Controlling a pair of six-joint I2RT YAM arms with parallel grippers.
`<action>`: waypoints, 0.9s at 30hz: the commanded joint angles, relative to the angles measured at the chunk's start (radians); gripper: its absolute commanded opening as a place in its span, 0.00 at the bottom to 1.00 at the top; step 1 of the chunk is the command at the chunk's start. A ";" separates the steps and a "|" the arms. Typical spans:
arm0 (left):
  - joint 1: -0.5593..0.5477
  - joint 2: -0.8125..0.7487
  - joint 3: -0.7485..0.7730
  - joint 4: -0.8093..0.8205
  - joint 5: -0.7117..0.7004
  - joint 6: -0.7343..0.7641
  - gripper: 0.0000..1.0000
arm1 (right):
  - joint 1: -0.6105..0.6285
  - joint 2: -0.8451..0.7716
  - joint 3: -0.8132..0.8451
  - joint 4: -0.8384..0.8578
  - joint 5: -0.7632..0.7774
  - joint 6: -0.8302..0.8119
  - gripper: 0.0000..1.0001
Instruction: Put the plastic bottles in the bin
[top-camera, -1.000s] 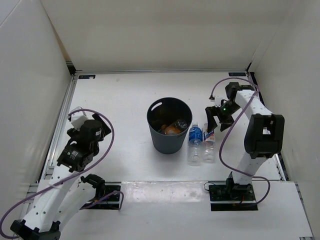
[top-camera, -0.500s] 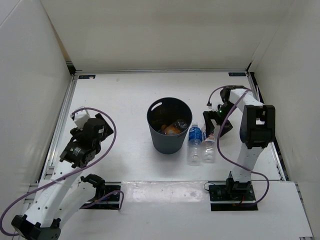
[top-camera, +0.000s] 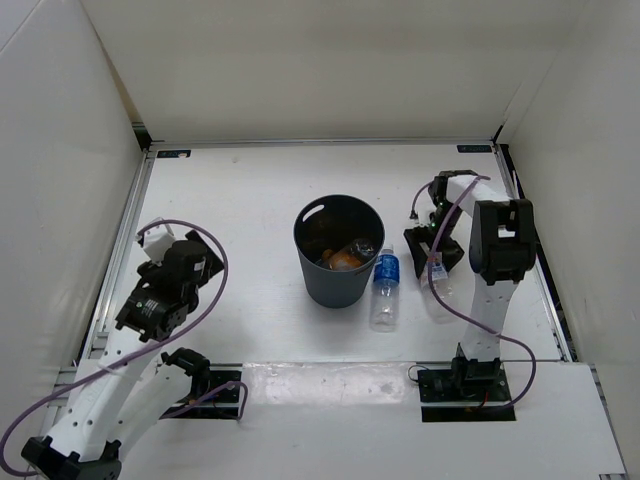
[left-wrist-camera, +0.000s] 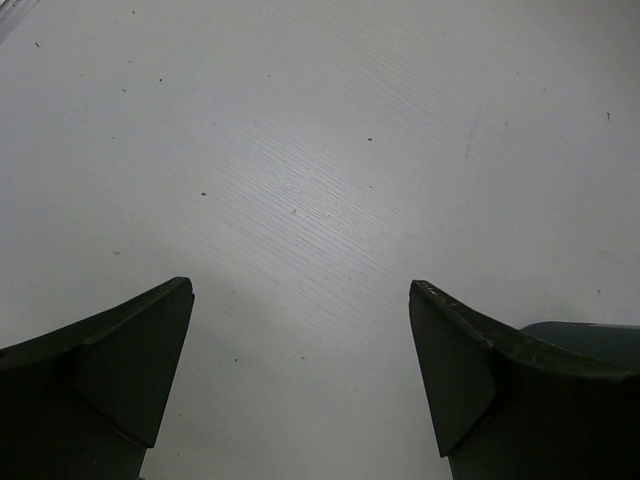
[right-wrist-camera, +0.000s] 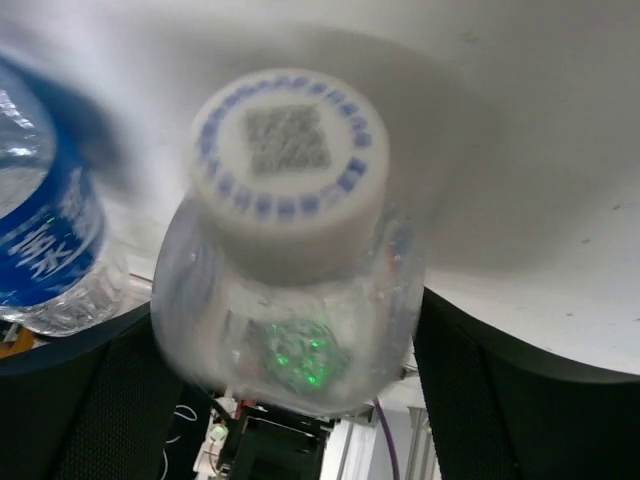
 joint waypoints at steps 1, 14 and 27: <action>0.006 0.006 0.016 -0.006 -0.002 -0.016 0.99 | -0.019 0.020 0.042 -0.028 0.052 -0.002 0.84; 0.009 0.050 0.010 0.010 0.013 -0.024 0.99 | -0.056 0.020 0.160 -0.065 0.098 0.001 0.20; 0.013 0.105 0.005 0.051 0.039 -0.002 0.99 | -0.074 -0.026 0.910 -0.053 0.207 0.051 0.00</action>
